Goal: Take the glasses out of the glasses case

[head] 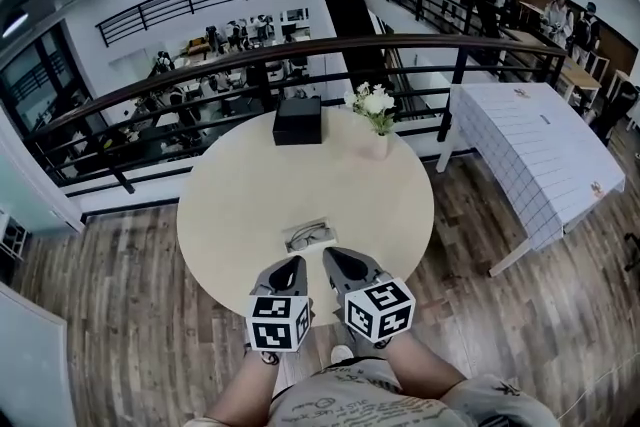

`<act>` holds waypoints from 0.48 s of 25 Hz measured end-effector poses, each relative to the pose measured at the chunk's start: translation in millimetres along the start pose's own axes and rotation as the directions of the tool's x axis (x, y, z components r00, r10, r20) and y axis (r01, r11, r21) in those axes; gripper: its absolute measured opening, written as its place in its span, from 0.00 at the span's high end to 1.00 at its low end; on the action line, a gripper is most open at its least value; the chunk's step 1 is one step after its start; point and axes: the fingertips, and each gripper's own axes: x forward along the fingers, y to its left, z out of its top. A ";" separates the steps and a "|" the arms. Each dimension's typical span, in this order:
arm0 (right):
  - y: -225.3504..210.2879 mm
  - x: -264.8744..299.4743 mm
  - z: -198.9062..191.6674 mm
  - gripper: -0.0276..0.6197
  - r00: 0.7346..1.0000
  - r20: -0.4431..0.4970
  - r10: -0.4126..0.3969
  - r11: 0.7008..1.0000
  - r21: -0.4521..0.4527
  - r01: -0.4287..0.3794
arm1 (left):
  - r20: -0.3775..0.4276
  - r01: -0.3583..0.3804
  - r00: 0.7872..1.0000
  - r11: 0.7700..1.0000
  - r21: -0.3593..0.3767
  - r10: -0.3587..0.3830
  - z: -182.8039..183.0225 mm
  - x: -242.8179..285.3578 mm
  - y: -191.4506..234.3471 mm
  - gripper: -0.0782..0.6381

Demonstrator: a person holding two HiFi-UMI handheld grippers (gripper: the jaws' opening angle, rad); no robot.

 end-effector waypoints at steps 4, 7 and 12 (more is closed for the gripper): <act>-11.9 -0.6 -2.5 0.93 1.000 -0.019 -0.001 1.000 0.000 0.001 | -0.025 -0.015 1.000 1.000 0.012 0.015 -7.0 5.7 -2.0 0.87; -22.9 4.9 -7.1 0.93 0.999 -0.036 -0.014 1.000 0.019 0.015 | -0.072 -0.019 0.997 1.000 0.012 0.020 -22.0 15.2 4.3 0.87; -44.5 17.9 -22.4 0.93 0.996 -0.080 -0.043 0.998 0.043 0.047 | -0.131 -0.018 0.991 1.000 0.011 0.019 -42.2 37.1 19.3 0.87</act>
